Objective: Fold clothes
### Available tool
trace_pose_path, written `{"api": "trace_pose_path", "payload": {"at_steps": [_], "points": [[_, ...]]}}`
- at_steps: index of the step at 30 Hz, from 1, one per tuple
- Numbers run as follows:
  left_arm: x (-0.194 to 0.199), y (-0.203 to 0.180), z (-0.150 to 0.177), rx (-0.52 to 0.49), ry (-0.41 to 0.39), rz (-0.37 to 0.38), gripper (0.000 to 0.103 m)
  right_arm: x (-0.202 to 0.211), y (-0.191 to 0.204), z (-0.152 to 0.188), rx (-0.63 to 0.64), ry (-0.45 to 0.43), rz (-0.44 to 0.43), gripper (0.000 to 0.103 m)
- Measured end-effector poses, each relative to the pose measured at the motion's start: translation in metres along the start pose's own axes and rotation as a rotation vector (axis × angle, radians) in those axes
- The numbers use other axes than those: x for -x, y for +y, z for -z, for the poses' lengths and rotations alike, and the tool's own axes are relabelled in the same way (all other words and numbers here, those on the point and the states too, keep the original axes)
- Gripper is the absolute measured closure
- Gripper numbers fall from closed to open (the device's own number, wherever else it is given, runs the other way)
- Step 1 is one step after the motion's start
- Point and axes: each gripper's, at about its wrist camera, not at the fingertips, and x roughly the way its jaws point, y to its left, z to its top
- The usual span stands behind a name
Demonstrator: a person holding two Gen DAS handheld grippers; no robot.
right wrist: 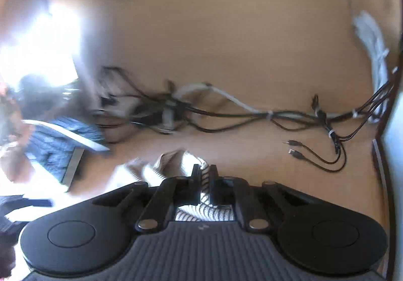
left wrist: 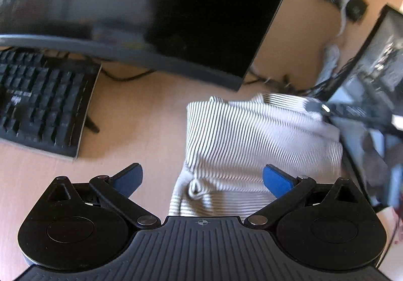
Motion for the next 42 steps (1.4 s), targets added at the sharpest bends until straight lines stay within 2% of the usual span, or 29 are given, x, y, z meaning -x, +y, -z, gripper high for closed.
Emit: {"api": "trace_pose_path", "payload": {"at_steps": [3, 5, 10, 14, 16, 17, 18, 19, 20, 22, 23, 24, 25, 27, 29, 30, 31, 33, 34, 35, 37, 40, 41, 42], "points": [[0.010, 0.008, -0.009, -0.008, -0.027, 0.074, 0.000, 0.038, 0.028, 0.032, 0.006, 0.035, -0.004, 0.098], [0.017, 0.011, -0.015, -0.024, -0.045, 0.123, 0.000, 0.044, 0.046, 0.064, -0.009, 0.089, -0.002, 0.098], [0.024, 0.005, -0.019, -0.075, -0.050, 0.152, 0.000, 0.047, 0.073, 0.126, -0.067, 0.175, 0.036, 0.098], [0.019, -0.008, -0.015, -0.103, -0.011, 0.172, 0.000, 0.058, 0.076, 0.146, -0.078, 0.174, 0.104, 0.098], [0.011, -0.016, -0.010, -0.134, 0.025, 0.184, 0.010, 0.065, 0.078, 0.148, -0.073, 0.166, 0.132, 0.097], [0.006, -0.019, -0.007, -0.149, 0.047, 0.186, 0.030, 0.072, 0.079, 0.146, -0.066, 0.156, 0.149, 0.097], [0.002, -0.019, -0.003, -0.160, 0.073, 0.183, 0.045, 0.080, 0.079, 0.142, -0.063, 0.138, 0.168, 0.095], [-0.002, -0.020, 0.001, -0.172, 0.099, 0.181, 0.046, 0.090, 0.079, 0.135, -0.066, 0.106, 0.191, 0.094], [-0.007, -0.020, 0.004, -0.176, 0.123, 0.175, 0.046, 0.100, 0.079, 0.129, -0.068, 0.069, 0.212, 0.087], [-0.018, -0.017, 0.012, -0.166, 0.181, 0.164, 0.046, 0.118, 0.078, 0.117, -0.070, -0.022, 0.280, 0.064], [-0.022, -0.016, 0.016, -0.161, 0.212, 0.162, 0.046, 0.123, 0.075, 0.113, -0.078, -0.054, 0.315, 0.046], [-0.027, -0.014, 0.021, -0.156, 0.247, 0.158, 0.046, 0.127, 0.071, 0.109, -0.089, -0.080, 0.345, 0.038], [-0.031, -0.013, 0.027, -0.157, 0.280, 0.151, 0.046, 0.123, 0.063, 0.108, -0.121, -0.075, 0.350, 0.037], [-0.031, -0.012, 0.034, -0.171, 0.312, 0.144, 0.046, 0.103, 0.045, 0.116, -0.205, 0.002, 0.335, 0.037], [-0.021, -0.011, 0.034, -0.182, 0.311, 0.160, 0.045, 0.083, 0.032, 0.129, -0.262, 0.086, 0.347, 0.037], [-0.014, -0.010, 0.030, -0.169, 0.300, 0.172, 0.041, 0.077, 0.028, 0.137, -0.274, 0.111, 0.364, 0.037], [-0.006, -0.007, 0.023, -0.143, 0.289, 0.185, 0.038, 0.075, 0.024, 0.144, -0.286, 0.123, 0.367, 0.037], [0.004, -0.001, 0.009, -0.068, 0.271, 0.217, 0.025, 0.075, 0.021, 0.149, -0.286, 0.119, 0.349, 0.037], [0.005, 0.001, 0.001, -0.027, 0.265, 0.234, 0.023, 0.076, 0.021, 0.150, -0.279, 0.113, 0.339, 0.037], [0.005, 0.001, -0.006, 0.006, 0.261, 0.244, 0.022, 0.078, 0.022, 0.151, -0.270, 0.107, 0.328, 0.041], [-0.006, -0.004, -0.012, 0.036, 0.265, 0.238, 0.022, 0.078, 0.025, 0.145, -0.242, 0.094, 0.282, 0.048], [-0.034, -0.013, -0.007, 0.041, 0.308, 0.190, 0.024, 0.072, 0.026, 0.137, -0.233, 0.119, 0.217, 0.048], [-0.045, -0.014, -0.004, 0.051, 0.333, 0.173, 0.027, 0.067, 0.022, 0.139, -0.249, 0.135, 0.210, 0.048], [-0.055, -0.013, 0.000, 0.067, 0.356, 0.163, 0.034, 0.064, 0.017, 0.140, -0.269, 0.147, 0.200, 0.048]]}}
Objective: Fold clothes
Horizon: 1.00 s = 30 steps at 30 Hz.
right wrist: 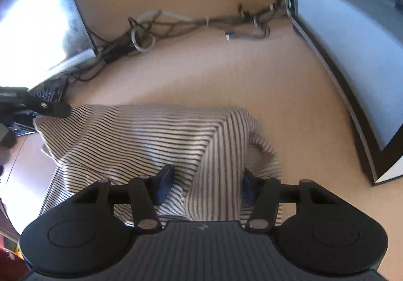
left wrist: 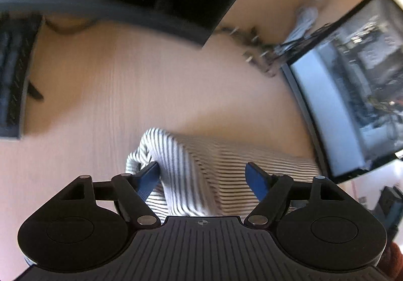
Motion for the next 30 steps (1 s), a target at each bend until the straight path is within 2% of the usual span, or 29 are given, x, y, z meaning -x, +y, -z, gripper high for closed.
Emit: {"api": "trace_pose_path", "payload": {"at_steps": [1, 2, 3, 4, 6, 10, 13, 15, 17, 19, 21, 23, 28, 30], "points": [[-0.007, 0.002, 0.000, 0.014, 0.013, -0.002, 0.039, -0.003, -0.005, -0.001, -0.031, 0.004, -0.020, 0.049], [-0.014, 0.004, 0.000, 0.027, 0.026, -0.004, 0.045, -0.004, -0.009, -0.005, -0.044, -0.001, -0.038, 0.052], [-0.019, 0.005, -0.002, 0.031, 0.025, -0.007, 0.047, -0.007, -0.012, -0.009, -0.055, -0.007, -0.056, 0.059], [-0.021, 0.004, -0.006, 0.021, 0.007, -0.013, 0.048, -0.012, -0.014, -0.018, -0.054, -0.014, -0.068, 0.063], [-0.020, 0.001, -0.017, -0.002, -0.035, -0.033, 0.058, -0.021, -0.011, -0.036, -0.035, -0.043, -0.082, 0.073], [-0.004, -0.006, -0.039, -0.033, -0.133, -0.055, 0.059, -0.024, -0.007, -0.081, 0.007, -0.154, -0.134, 0.076], [-0.001, -0.007, -0.036, -0.030, -0.159, -0.042, 0.059, -0.021, -0.010, -0.098, 0.089, -0.208, -0.105, 0.075], [-0.010, -0.007, -0.030, -0.018, -0.134, -0.056, 0.059, -0.036, -0.019, -0.098, 0.120, -0.186, -0.047, 0.072], [-0.026, -0.012, -0.019, -0.060, -0.115, -0.124, 0.057, -0.060, -0.030, -0.092, 0.110, -0.132, 0.025, 0.072], [-0.032, -0.021, -0.009, -0.127, -0.130, -0.197, 0.054, -0.067, -0.036, -0.082, 0.094, -0.128, 0.034, 0.070], [-0.030, -0.031, -0.005, -0.175, -0.156, -0.231, 0.052, -0.064, -0.033, -0.079, 0.112, -0.140, 0.054, 0.065], [-0.028, -0.037, -0.004, -0.210, -0.165, -0.247, 0.051, -0.059, -0.028, -0.077, 0.140, -0.145, 0.081, 0.062], [-0.027, -0.037, -0.005, -0.226, -0.169, -0.243, 0.051, -0.046, -0.025, -0.073, 0.165, -0.142, 0.058, 0.063], [-0.023, -0.034, -0.007, -0.217, -0.178, -0.221, 0.055, -0.045, -0.028, -0.072, 0.122, -0.142, 0.038, 0.075]]}}
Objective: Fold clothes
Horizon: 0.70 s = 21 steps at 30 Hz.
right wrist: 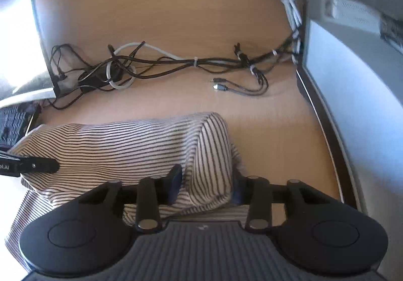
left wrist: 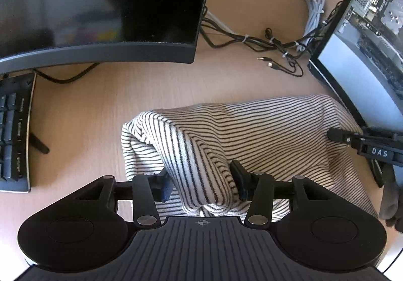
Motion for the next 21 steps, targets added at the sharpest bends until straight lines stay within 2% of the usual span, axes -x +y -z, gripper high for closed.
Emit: {"api": "trace_pose_path", "payload": {"at_steps": [3, 6, 8, 10, 11, 12, 15, 19, 20, 21], "points": [[0.006, 0.009, -0.008, 0.021, -0.034, 0.017, 0.058, 0.004, -0.003, -0.001, -0.078, -0.016, -0.038, 0.085], [0.002, 0.020, -0.023, 0.030, -0.066, -0.031, 0.057, 0.019, 0.005, -0.010, -0.092, -0.060, -0.098, 0.086], [-0.003, 0.031, -0.025, 0.034, -0.061, -0.054, 0.053, 0.015, 0.013, -0.007, -0.044, -0.042, -0.066, 0.086], [-0.005, 0.037, -0.021, 0.036, -0.038, -0.047, 0.049, 0.000, 0.016, 0.002, 0.008, -0.002, 0.005, 0.085], [-0.002, 0.037, -0.017, 0.031, -0.033, -0.041, 0.049, -0.009, 0.016, 0.008, 0.030, 0.020, 0.046, 0.076], [0.001, 0.036, -0.014, 0.025, -0.028, -0.035, 0.048, -0.014, 0.014, 0.014, 0.041, 0.024, 0.072, 0.061], [0.013, 0.037, -0.005, 0.038, -0.029, -0.011, 0.048, -0.011, 0.016, 0.015, 0.059, -0.011, 0.115, 0.055], [0.039, 0.037, -0.007, 0.077, -0.105, 0.019, 0.052, -0.002, 0.027, 0.009, 0.148, -0.067, 0.195, 0.042], [0.046, 0.035, -0.008, 0.070, -0.127, 0.025, 0.053, 0.005, 0.030, 0.006, 0.146, -0.099, 0.192, 0.037], [0.049, 0.031, -0.010, 0.059, -0.145, 0.034, 0.053, 0.013, 0.033, 0.003, 0.131, -0.136, 0.170, 0.025]]}}
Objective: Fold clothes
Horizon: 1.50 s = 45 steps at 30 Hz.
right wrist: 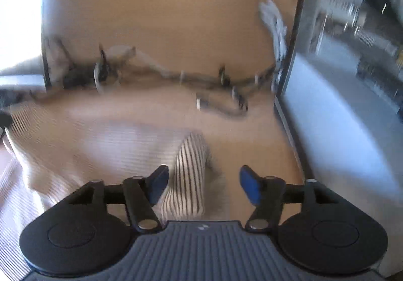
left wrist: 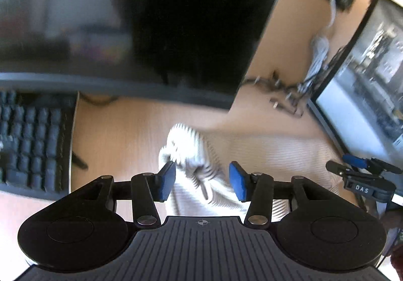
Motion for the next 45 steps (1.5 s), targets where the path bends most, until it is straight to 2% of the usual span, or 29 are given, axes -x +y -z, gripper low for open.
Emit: {"api": "trace_pose_path", "payload": {"at_steps": [2, 4, 6, 7, 9, 10, 11, 17, 20, 23, 25, 27, 29, 30, 32, 34, 35, 36, 38, 40, 42, 45], "points": [[0.007, -0.008, -0.004, -0.023, -0.034, 0.020, 0.053, 0.012, 0.000, -0.011, -0.053, -0.068, -0.097, 0.008], [-0.001, -0.019, -0.006, -0.056, -0.039, 0.023, 0.053, 0.014, 0.002, -0.016, -0.104, -0.098, -0.227, 0.002], [-0.015, -0.026, -0.008, -0.080, -0.019, 0.012, 0.052, 0.001, 0.004, -0.012, -0.167, -0.052, -0.342, 0.000], [-0.021, -0.026, -0.007, -0.085, -0.001, 0.005, 0.052, -0.011, 0.006, -0.005, -0.206, 0.001, -0.378, 0.000], [-0.030, -0.021, -0.003, -0.091, 0.039, -0.008, 0.052, -0.033, 0.008, 0.011, -0.261, 0.103, -0.369, 0.000], [-0.033, -0.021, 0.000, -0.096, 0.053, -0.016, 0.052, -0.041, 0.009, 0.020, -0.276, 0.122, -0.366, 0.000], [-0.037, -0.020, 0.002, -0.101, 0.066, -0.023, 0.052, -0.038, 0.014, 0.025, -0.255, 0.083, -0.351, 0.000], [-0.045, -0.020, 0.010, -0.096, 0.097, -0.012, 0.052, -0.041, 0.050, 0.019, -0.061, 0.133, -0.208, 0.000], [-0.044, -0.020, 0.011, -0.096, 0.099, -0.016, 0.052, -0.037, 0.049, 0.014, -0.053, 0.136, -0.213, 0.000], [-0.038, -0.019, 0.007, -0.083, 0.085, -0.017, 0.053, -0.018, 0.033, 0.007, -0.120, 0.093, -0.205, 0.023], [-0.036, -0.017, 0.004, -0.077, 0.081, -0.020, 0.052, -0.001, 0.020, 0.004, -0.126, 0.037, -0.124, 0.024], [-0.038, -0.017, 0.002, -0.075, 0.084, -0.026, 0.052, 0.006, 0.011, 0.004, -0.097, 0.020, -0.017, 0.023], [-0.041, -0.017, 0.002, -0.073, 0.090, -0.029, 0.052, -0.001, -0.001, 0.008, -0.125, 0.061, 0.034, 0.022], [-0.043, -0.018, 0.003, -0.074, 0.093, -0.029, 0.052, -0.007, -0.009, 0.011, -0.177, 0.094, 0.027, 0.022], [-0.045, -0.021, 0.004, -0.083, 0.099, -0.027, 0.052, -0.016, -0.021, 0.020, -0.289, 0.138, -0.048, 0.023], [-0.046, -0.022, 0.004, -0.094, 0.104, -0.027, 0.053, -0.019, -0.022, 0.025, -0.333, 0.147, -0.109, 0.043], [-0.046, -0.022, 0.004, -0.098, 0.106, -0.027, 0.053, -0.019, -0.016, 0.022, -0.292, 0.137, -0.109, 0.063], [-0.046, -0.023, 0.003, -0.102, 0.109, -0.027, 0.053, -0.017, -0.012, 0.017, -0.256, 0.122, -0.112, 0.074], [-0.044, -0.022, 0.002, -0.100, 0.111, -0.019, 0.053, -0.008, -0.010, 0.003, -0.219, 0.056, -0.134, 0.087], [-0.041, -0.022, 0.001, -0.091, 0.112, 0.000, 0.053, 0.000, -0.015, -0.011, -0.210, 0.001, -0.164, 0.090], [-0.040, -0.023, 0.001, -0.090, 0.115, 0.011, 0.053, 0.004, -0.018, -0.023, -0.172, -0.031, -0.129, 0.090], [-0.039, -0.026, 0.007, -0.104, 0.132, 0.018, 0.053, -0.008, -0.022, -0.020, -0.115, -0.002, -0.076, 0.090]]}}
